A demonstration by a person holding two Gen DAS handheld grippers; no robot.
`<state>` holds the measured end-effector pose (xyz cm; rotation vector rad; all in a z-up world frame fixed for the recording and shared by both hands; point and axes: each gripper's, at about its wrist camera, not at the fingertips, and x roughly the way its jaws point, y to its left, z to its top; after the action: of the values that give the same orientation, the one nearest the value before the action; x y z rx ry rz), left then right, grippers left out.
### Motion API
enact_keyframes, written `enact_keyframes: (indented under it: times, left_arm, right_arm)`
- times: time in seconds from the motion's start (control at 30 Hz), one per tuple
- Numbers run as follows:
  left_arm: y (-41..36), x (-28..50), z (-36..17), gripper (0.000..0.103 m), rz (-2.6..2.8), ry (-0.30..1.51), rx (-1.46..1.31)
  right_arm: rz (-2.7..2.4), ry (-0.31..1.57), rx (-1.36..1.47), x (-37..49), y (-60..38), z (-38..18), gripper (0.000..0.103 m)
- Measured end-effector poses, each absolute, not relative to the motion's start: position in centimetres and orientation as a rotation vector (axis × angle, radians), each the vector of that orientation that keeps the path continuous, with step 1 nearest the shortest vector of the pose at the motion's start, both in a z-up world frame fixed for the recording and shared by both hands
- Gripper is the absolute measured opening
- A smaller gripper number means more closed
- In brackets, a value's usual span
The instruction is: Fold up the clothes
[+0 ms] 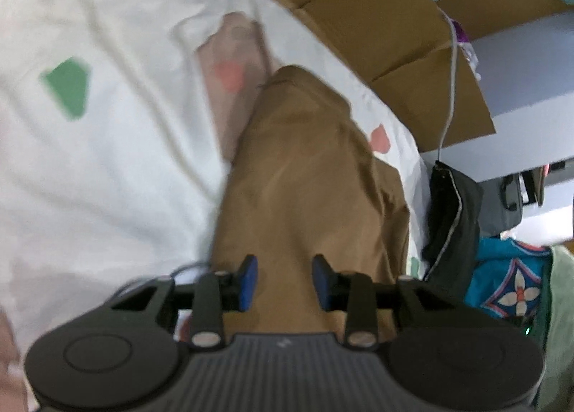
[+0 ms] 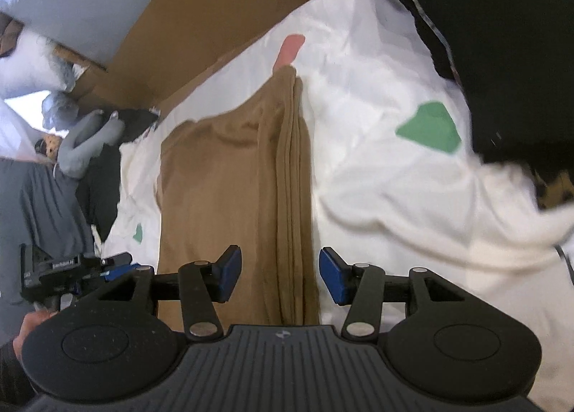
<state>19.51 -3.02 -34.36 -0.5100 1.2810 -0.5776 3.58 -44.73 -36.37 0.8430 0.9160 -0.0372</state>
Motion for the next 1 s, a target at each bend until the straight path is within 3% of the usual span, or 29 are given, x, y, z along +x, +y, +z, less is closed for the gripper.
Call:
enact_keyframes:
  times: [0.5,0.8,1.0]
  left_arm:
    - [-7.7,25.9,-33.6,0.035,-0.575,1.2,-0.413]
    - [-12.5,30.1,-33.5,0.035,-0.631,1.174,-0.288]
    - [-15.5,31.2,-35.8,0.035,-0.629,1.249,-0.297]
  right_arm:
    - [-0.08,0.893,0.816,11.0,-46.9,-37.4,0.056]
    - [-0.058,0.99,0.732,15.3,-46.6,-39.2,0.055]
    - [-0.064,0.994,0.684,16.0,-46.7,-39.4,0.053]
